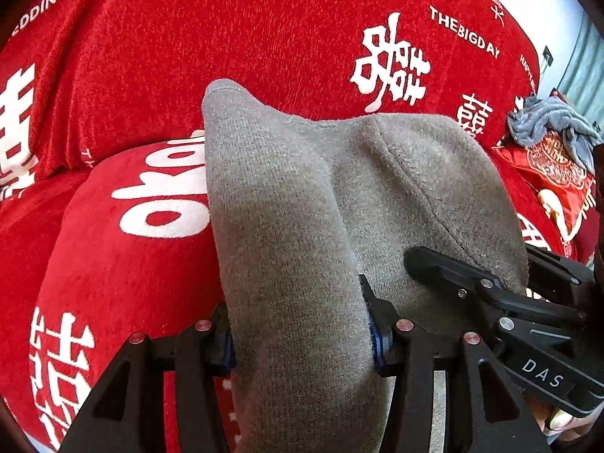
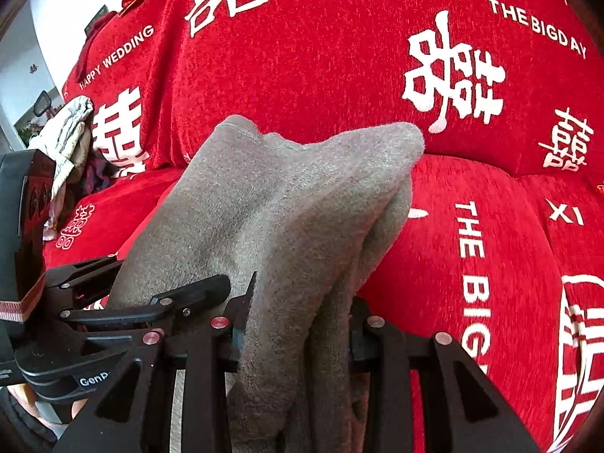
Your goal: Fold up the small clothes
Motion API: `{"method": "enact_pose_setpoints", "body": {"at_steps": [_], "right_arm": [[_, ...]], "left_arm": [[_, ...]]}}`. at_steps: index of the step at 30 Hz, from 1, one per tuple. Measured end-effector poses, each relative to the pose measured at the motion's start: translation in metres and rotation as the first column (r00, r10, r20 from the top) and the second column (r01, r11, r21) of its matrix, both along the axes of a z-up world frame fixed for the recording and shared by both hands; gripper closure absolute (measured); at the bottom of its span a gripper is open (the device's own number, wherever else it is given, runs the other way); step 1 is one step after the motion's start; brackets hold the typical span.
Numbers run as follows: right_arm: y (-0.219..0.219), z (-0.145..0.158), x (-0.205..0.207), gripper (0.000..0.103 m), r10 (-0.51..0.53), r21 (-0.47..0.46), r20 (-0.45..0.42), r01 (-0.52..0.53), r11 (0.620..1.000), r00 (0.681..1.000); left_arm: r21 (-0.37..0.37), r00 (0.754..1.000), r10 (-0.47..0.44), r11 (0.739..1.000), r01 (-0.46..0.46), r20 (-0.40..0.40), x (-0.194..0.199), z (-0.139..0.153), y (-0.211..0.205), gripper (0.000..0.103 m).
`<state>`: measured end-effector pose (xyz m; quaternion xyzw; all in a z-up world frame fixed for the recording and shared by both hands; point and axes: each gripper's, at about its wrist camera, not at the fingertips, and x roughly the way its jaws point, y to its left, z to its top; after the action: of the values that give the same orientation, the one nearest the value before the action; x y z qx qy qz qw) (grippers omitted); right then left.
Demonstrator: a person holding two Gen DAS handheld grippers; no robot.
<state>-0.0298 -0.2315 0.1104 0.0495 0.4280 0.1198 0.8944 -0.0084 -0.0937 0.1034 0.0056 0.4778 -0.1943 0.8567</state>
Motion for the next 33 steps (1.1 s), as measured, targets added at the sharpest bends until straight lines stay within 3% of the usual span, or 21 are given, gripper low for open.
{"method": "enact_pose_setpoints", "body": {"at_steps": [6, 12, 33], "right_arm": [[0.015, 0.009, -0.018, 0.067, 0.013, 0.020, 0.037, -0.014, 1.000, 0.999], [0.027, 0.014, -0.025, 0.067, 0.045, 0.021, 0.032, -0.045, 0.999, 0.998], [0.027, 0.017, -0.057, 0.067, 0.036, 0.021, 0.048, -0.037, 0.999, 0.998]], "left_arm": [[0.036, 0.999, 0.012, 0.999, -0.014, 0.043, -0.018, 0.012, 0.013, 0.050], [0.027, 0.998, 0.038, 0.999, -0.039, 0.043, -0.028, 0.013, 0.025, 0.050], [0.046, 0.997, 0.018, 0.999, -0.021, 0.073, -0.063, 0.018, 0.027, 0.050]]}}
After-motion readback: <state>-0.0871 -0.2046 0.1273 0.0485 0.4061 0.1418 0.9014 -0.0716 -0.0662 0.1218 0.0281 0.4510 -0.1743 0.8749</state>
